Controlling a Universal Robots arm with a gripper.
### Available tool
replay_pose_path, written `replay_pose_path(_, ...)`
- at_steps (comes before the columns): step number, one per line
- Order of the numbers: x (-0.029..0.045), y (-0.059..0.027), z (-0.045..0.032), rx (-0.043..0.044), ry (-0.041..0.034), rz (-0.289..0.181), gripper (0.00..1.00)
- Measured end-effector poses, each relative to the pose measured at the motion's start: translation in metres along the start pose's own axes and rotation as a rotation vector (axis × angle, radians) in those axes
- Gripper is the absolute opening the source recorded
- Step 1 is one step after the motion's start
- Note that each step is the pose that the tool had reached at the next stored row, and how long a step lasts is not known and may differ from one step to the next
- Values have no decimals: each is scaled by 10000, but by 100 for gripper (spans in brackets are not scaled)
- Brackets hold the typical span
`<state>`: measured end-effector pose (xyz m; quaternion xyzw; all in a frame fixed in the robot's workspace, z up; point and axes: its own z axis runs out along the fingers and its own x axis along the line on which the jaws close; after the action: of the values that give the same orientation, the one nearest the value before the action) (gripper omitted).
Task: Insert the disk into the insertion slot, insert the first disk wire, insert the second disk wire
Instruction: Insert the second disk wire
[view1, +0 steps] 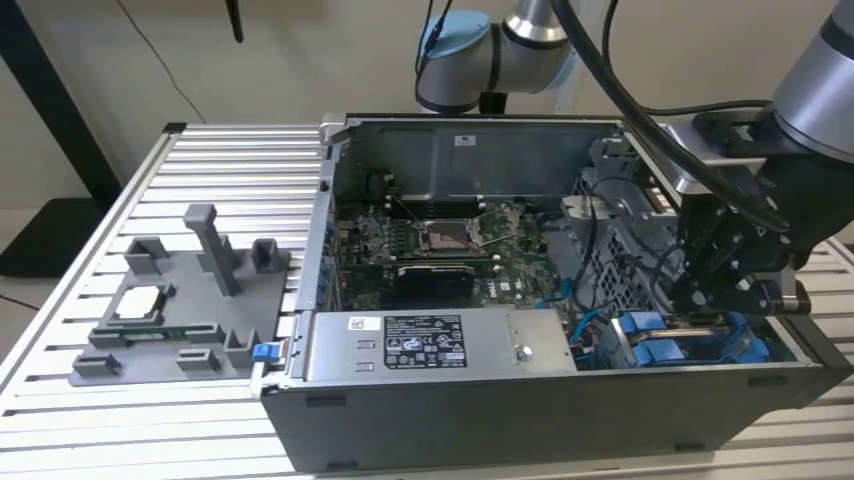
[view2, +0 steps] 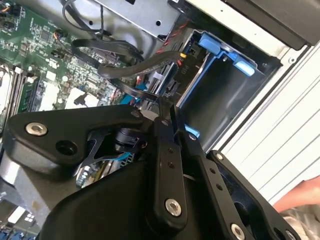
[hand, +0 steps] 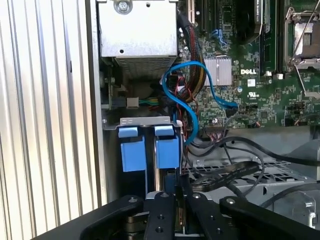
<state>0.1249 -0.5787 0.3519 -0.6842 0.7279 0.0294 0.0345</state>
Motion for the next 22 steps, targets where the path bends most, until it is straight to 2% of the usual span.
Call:
replay_pose_path(6,-4,-59,16,27,-28,-65,0)
replay_pose_path(22,-13,-97,97,46,-26,-124,0)
